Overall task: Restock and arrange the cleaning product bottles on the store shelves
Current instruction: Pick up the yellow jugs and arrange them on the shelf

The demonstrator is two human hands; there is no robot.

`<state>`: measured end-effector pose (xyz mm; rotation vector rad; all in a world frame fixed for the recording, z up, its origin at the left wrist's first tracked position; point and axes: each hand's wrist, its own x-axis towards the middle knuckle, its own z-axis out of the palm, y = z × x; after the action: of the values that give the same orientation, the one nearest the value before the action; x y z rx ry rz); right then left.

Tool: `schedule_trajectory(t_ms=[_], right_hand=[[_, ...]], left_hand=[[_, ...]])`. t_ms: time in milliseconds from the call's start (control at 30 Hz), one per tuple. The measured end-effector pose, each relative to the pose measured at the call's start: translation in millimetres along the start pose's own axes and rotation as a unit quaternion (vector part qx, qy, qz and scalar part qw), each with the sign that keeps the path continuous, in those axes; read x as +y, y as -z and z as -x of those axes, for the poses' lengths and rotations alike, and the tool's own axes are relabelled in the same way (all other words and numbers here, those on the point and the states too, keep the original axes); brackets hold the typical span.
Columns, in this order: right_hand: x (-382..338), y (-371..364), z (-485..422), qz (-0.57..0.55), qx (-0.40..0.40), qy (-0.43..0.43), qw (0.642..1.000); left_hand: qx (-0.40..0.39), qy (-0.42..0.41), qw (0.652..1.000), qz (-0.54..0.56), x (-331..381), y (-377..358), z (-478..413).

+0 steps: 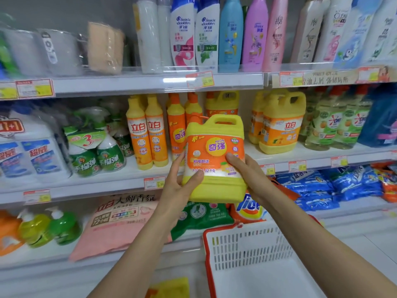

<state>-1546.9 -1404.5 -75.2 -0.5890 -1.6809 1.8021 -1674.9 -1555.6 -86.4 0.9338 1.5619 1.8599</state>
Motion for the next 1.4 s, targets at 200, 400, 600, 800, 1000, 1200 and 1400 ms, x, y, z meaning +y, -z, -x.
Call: schedule_trajectory(t_ms=[200,400,600,800,1000,1200,1400], right_hand=[[12,-21,0,0.121,0.107,0.151,0.975],[8,-23,-1,0.129,0.014,0.182,0.975],[31,-34,-13,0.170,0.010,0.243,0.955],[25,-13,-20,0.061,-0.037,0.068,0.995],[26,-8,-22,0.037,0.059,0.131,0.989],[17,-3,-20,0.083,0.015,0.116,0.990],[16,-2,-14,0.001,-0.094,0.024,0.995]], left_hand=[[0.032,-0.077,0.967,-0.240,-3,-19,-14],[0.028,-0.041,0.993,-0.109,-12,-27,-17],[0.024,0.037,0.987,0.154,-16,-25,-17],[-0.057,0.048,0.984,0.159,-24,-28,-14],[-0.027,-0.011,1.000,0.000,-15,-15,-22],[0.090,0.008,0.992,0.084,-26,-19,-22],[0.080,0.000,0.991,0.109,-17,-9,-23]])
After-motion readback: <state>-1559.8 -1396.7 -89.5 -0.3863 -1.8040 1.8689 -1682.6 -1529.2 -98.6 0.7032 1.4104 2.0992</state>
